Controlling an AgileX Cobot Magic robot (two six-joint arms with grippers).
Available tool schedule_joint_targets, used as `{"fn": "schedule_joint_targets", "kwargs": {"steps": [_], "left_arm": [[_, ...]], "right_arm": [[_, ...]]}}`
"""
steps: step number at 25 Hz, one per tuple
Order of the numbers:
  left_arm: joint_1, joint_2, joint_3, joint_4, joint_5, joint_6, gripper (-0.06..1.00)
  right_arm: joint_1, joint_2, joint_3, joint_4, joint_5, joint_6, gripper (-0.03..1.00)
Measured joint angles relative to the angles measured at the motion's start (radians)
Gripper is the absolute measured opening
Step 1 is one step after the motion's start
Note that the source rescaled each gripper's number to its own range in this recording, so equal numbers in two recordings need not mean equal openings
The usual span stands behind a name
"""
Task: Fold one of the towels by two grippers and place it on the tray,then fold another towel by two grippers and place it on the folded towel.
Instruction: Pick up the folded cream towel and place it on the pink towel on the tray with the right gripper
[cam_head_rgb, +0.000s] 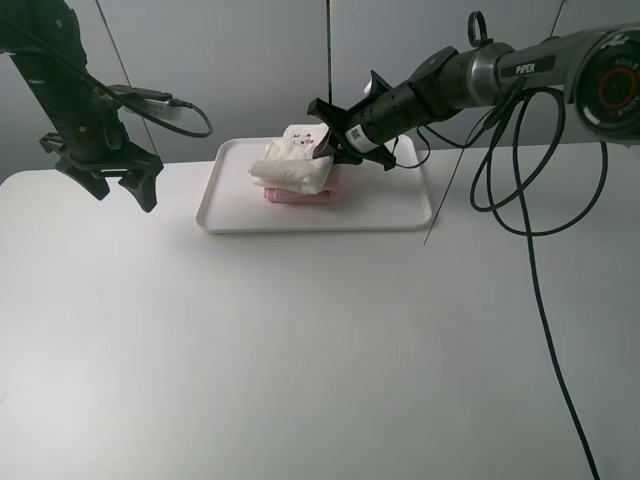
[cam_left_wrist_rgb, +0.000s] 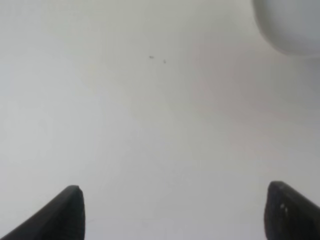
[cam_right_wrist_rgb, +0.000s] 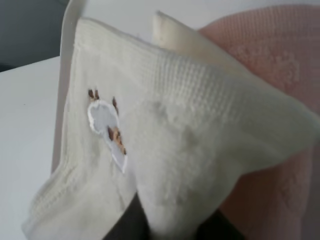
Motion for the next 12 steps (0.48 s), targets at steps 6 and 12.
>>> {"fn": "schedule_joint_targets", "kwargs": {"steps": [6, 12], "left_arm": [[0.000, 0.000, 0.000, 0.000, 0.000, 0.000, 0.93], [0.000, 0.000, 0.000, 0.000, 0.011, 0.021, 0.93]], "right_arm": [[0.000, -0.004, 0.000, -0.031, -0.034, -0.002, 0.97], [0.000, -0.122, 0.000, -0.361, -0.001, 0.093, 1.00]]}}
